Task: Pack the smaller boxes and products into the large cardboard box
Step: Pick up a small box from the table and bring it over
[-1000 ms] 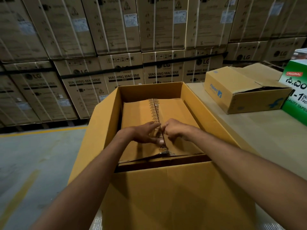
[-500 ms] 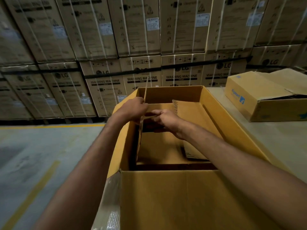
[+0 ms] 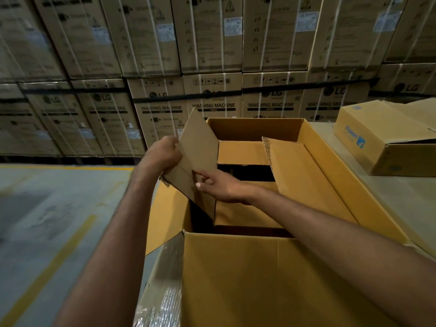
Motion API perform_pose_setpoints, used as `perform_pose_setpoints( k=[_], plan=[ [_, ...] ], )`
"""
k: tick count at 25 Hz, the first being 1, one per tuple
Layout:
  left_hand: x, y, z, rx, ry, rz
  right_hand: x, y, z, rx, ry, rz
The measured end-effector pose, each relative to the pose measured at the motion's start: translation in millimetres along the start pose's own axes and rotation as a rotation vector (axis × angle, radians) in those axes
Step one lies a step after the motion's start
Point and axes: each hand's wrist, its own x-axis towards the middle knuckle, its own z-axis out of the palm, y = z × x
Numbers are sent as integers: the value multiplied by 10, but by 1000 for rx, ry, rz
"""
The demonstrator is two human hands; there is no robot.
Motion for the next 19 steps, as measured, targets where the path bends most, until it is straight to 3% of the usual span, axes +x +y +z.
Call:
perform_pose_setpoints(
  k=[3, 6, 8, 12, 15, 19],
  plan=[
    [-124, 130, 73, 482, 143, 176, 17, 81, -19, 26, 23, -9],
    [-260, 474, 334, 576, 102, 397, -88, 324, -194, -83, 21, 18],
    [-309, 711, 585, 438, -44, 423, -179, 532, -312, -282, 65, 105],
    [-282, 984, 1238, 177, -372, 258, -376, 814, -611, -850, 106, 282],
    [-309, 1124, 1606, -175, -575, 37, -572, 994, -808, -759, 90, 350],
    [-326, 1400, 1737, -444, -650, -97, -795, 1074, -938, -562, 214, 342]
  ],
)
